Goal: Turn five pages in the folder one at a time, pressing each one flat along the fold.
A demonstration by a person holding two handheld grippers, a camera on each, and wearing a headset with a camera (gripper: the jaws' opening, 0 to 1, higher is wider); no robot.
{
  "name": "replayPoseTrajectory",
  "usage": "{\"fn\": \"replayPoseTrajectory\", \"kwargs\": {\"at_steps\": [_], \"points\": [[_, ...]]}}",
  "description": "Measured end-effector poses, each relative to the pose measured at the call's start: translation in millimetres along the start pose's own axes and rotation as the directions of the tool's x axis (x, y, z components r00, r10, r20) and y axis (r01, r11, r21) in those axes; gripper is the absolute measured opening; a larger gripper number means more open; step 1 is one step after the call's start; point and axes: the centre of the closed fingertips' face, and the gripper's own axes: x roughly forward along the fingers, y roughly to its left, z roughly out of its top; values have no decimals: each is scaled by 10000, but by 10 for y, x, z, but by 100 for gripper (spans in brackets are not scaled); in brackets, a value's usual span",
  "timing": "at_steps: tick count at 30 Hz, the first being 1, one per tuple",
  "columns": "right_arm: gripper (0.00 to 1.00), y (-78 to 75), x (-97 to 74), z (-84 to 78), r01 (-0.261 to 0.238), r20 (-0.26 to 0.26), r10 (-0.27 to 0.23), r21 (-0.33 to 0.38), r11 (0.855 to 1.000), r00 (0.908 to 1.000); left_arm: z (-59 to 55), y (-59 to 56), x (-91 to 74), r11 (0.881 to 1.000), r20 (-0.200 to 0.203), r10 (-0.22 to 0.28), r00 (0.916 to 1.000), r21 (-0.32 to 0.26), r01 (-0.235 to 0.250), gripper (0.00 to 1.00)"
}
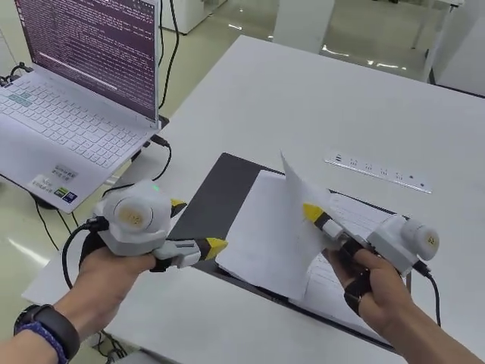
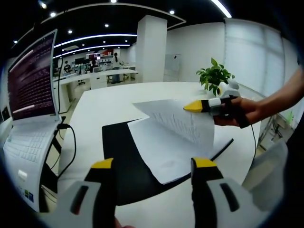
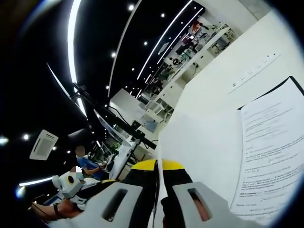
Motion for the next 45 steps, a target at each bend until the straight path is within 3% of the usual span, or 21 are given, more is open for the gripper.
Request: {"fn": "replayPoseTrajectory", "kwargs": {"at_steps": [20, 45], "points": [[0, -95, 402, -338, 271, -633, -241, 483, 9985, 9977, 25, 120, -111, 9996, 76, 250, 9997, -120, -249, 63], [1, -236, 721, -804, 642, -1558, -499, 881, 9940, 9865, 10, 234, -145, 9982, -16, 459, 9989, -373, -460, 62]]}}
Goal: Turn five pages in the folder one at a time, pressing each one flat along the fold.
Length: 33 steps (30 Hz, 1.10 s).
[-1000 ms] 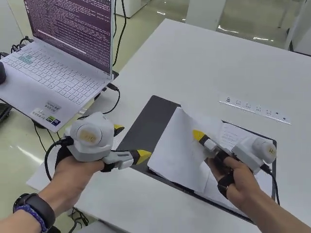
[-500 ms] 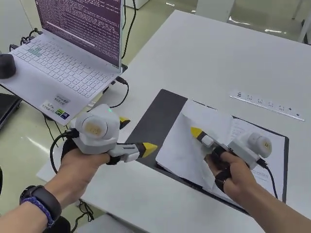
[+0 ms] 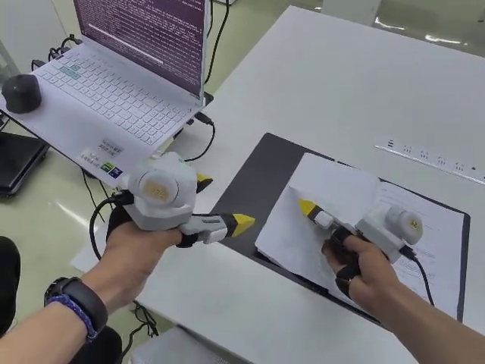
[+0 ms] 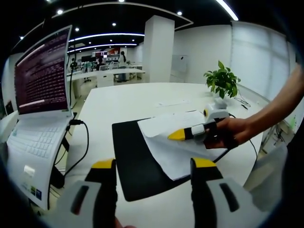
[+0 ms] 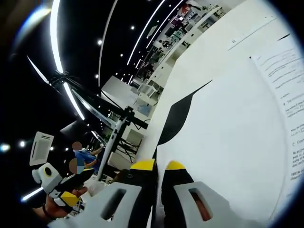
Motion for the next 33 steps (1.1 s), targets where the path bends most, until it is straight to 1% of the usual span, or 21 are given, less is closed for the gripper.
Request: {"fn": "replayPoseTrajectory", "kwargs": {"at_steps": [5, 8, 11, 14, 16, 17, 21, 23, 24, 26, 28, 30, 32, 33], "points": [[2, -26, 93, -82, 108, -137, -105, 241, 9997, 9999, -39, 3, -2, 10000, -83, -4, 10000, -23, 4, 62], [6, -15, 132, -101, 138, -112, -133, 376, 9992, 9998, -51, 1, -6, 10000, -98, 2, 10000, -44, -3, 62], [12, 1, 176, -110, 106, -70, -103, 448, 9989, 9999, -58, 5, -9, 10000, -109, 9, 9999, -41, -10, 62], [22, -8, 206, -161, 137, -273, -124, 485, 9987, 9996, -77, 9, -2, 10000, -145, -4, 9999, -82, 3, 61], [26, -3, 205, -213, 108, -480, -93, 298, 9995, 9988, -105, 8, 13, 10000, -206, -13, 9998, -96, 11, 61], [27, 2, 194, -236, 96, -586, -82, 241, 9997, 9983, -122, 6, 23, 9999, -242, -24, 9997, -150, 21, 61], [30, 41, 132, -255, -28, -722, 23, -64, 10000, 9974, -162, -11, 71, 9994, -295, -41, 9996, -347, 31, 58], [30, 55, 86, -238, -49, -780, 26, -296, 9996, 9969, -174, -23, 120, 9991, -325, -67, 9994, -422, 53, 54], [30, 56, 54, -215, -43, -778, 8, -449, 9990, 9970, -193, -5, 169, 9991, -342, -86, 9994, -423, 72, 52], [30, 61, -4, -179, 1, -754, -46, -599, 9982, 9971, -206, -10, 231, 9992, -390, -103, 9992, -391, 88, 46], [29, 52, -73, -120, 16, -705, -75, -840, 9965, 9975, -191, -53, 314, 9982, -301, -303, 9991, -533, 287, 40], [28, 27, -157, -65, 90, -711, -173, -1148, 9933, 9973, -170, -95, 408, 9977, -252, -354, 9991, -589, 339, 34], [27, -29, -238, 1, 229, -658, -318, -1312, 9911, 9973, -141, -165, 510, 9970, -210, -567, 9982, -534, 555, 31], [27, -75, -289, 51, 318, -570, -397, -1345, 9904, 9976, -124, -198, 574, 9965, -181, -662, 9976, -518, 652, 27]]}}
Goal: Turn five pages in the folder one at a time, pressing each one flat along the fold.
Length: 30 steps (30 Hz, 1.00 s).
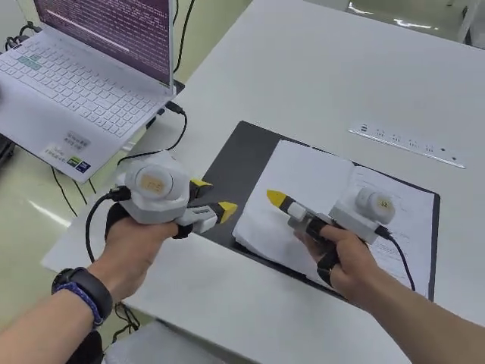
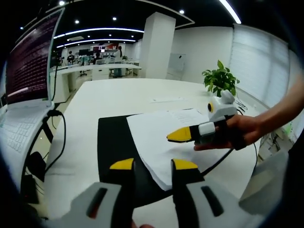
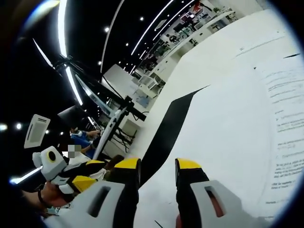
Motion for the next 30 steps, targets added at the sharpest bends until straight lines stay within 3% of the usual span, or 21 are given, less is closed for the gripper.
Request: {"fn": "replayPoseTrajectory", "kwargs": {"at_steps": [2, 8, 15, 23, 27, 30], "points": [[27, -58, -69, 71, 120, 179, -120, -2, 9999, 9998, 29, -52, 110, 9998, 74, -200, 9998, 39, 199, 23], [27, -156, -257, 288, 387, 615, -376, -167, 9991, 9974, -22, -144, 357, 9983, -171, -576, 9982, 104, 578, 12], [26, -233, -364, 370, 534, 823, -512, -243, 9983, 9953, -236, -175, 542, 9965, -744, -807, 9940, 158, 821, 4], [26, -311, -424, 418, 675, 961, -652, -200, 9975, 9932, -487, -143, 591, 9971, -1110, -722, 9912, -310, 692, 0], [26, -259, -444, 409, 737, 1033, -718, -143, 9972, 9921, -699, -176, 603, 9973, -1730, -737, 9822, -196, 714, 0], [25, -256, -454, 403, 775, 977, -750, -222, 9967, 9924, -925, -150, 594, 9978, -2599, -543, 9641, 231, 625, 0]]}}
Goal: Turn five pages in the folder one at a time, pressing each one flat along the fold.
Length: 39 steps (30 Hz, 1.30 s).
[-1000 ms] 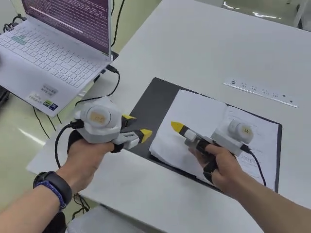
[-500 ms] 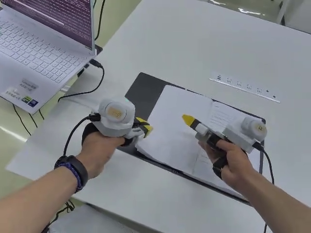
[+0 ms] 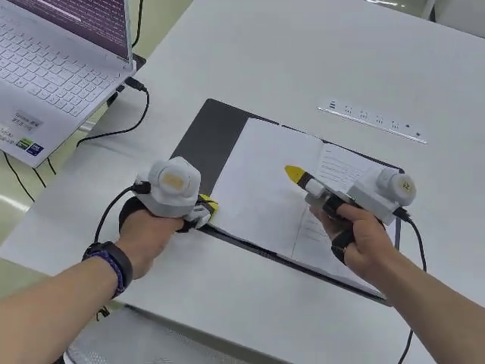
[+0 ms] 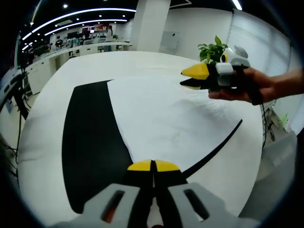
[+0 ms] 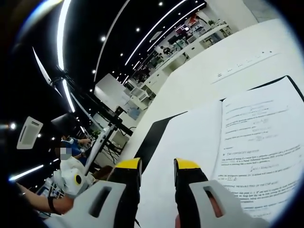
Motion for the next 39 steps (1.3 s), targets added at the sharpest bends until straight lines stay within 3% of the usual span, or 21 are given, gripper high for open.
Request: {"fn": "replayPoseTrajectory", "kwargs": {"at_steps": [1, 2, 3, 16, 26, 39], "points": [[25, -13, -3, 0, 14, -11, -14, -19, 10000, 10000, -81, -16, 7, 10000, -268, 26, 9996, 35, -25, 0], [25, -106, 7, 20, 75, -54, -75, -50, 10000, 10000, 83, -19, -4, 9999, 775, 88, 9970, -132, -78, 0], [24, -138, 4, 20, 112, -86, -113, -83, 9999, 9999, 10, -20, -44, 9992, 421, 50, 9991, -405, -33, 0], [17, -406, 13, 65, 417, -109, -416, 29, 9991, 9991, 24, -6, -16, 9998, 302, 97, 9995, -175, -92, 0], [0, -451, 87, -9, 356, -180, -349, 419, 9985, 9992, 16, -3, -9, 9996, 300, 115, 9995, -266, -107, 0], [0, -455, 84, 60, 30, 189, -47, 902, 9959, 9998, 16, -1, -8, 9995, 294, 117, 9995, -304, -108, 0]]}}
